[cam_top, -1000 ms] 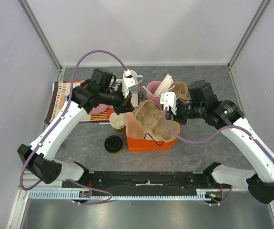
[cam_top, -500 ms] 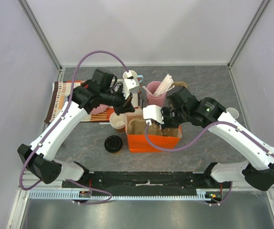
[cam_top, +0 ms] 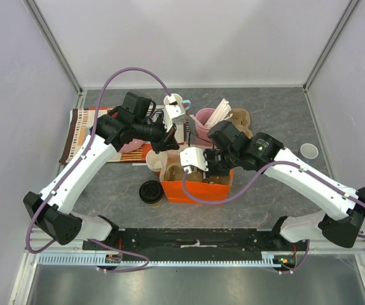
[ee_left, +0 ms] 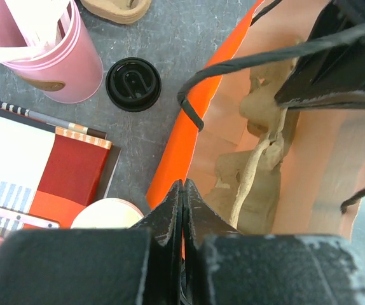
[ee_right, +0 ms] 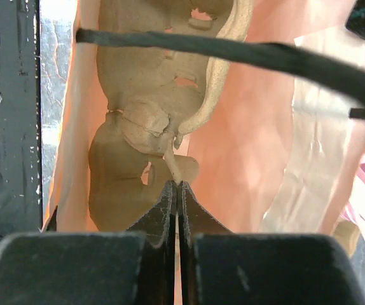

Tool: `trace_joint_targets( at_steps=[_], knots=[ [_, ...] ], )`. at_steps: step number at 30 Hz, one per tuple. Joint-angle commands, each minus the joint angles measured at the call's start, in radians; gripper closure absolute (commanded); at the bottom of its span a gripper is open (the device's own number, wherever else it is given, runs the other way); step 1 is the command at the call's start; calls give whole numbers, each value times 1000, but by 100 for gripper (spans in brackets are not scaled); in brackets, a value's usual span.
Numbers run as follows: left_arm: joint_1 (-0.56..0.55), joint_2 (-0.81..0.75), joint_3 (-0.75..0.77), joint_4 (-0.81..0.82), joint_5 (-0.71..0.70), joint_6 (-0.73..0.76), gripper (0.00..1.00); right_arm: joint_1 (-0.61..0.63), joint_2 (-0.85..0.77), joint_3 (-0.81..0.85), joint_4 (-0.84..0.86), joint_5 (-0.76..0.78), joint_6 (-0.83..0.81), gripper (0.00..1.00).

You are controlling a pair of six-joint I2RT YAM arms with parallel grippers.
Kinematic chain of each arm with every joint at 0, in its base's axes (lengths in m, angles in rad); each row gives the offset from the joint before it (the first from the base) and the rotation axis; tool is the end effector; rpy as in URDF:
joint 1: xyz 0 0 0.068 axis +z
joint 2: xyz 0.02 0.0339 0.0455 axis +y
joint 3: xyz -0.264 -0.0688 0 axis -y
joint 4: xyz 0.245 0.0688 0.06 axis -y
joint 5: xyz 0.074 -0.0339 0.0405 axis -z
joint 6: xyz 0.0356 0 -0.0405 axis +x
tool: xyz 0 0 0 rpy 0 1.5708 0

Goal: Pack the takeout coffee

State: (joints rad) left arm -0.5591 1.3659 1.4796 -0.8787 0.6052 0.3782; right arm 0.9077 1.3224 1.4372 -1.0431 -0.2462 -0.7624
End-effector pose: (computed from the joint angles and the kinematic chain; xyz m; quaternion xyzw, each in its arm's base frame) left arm 0.2244 -0.1643 0.3879 0.5009 0.7307 -0.3068 0.3480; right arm 0.1511 0.2076 0.3702 -0.7241 0.6032 0.1389 0.3041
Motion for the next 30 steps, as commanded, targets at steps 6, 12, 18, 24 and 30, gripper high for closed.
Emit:
trace_joint_targets(
  at_steps=[6, 12, 18, 24, 30],
  knots=[
    [-12, -30, -19, 43, 7, -22, 98, 7, 34, -40, 87, 41, 165, 100],
    [-12, -27, 16, 18, -19, -15, 98, 7, -5, -21, 129, 45, 267, 100],
    [-13, -66, -14, 3, 11, -15, 98, 7, -48, -92, 173, 38, 343, 100],
    [-13, -27, 5, -63, -37, -68, 98, 7, -98, -153, 184, 48, 370, 100],
    [-15, -5, 20, -63, -7, -21, 98, 7, -118, -205, 170, 51, 373, 100]
  ],
)
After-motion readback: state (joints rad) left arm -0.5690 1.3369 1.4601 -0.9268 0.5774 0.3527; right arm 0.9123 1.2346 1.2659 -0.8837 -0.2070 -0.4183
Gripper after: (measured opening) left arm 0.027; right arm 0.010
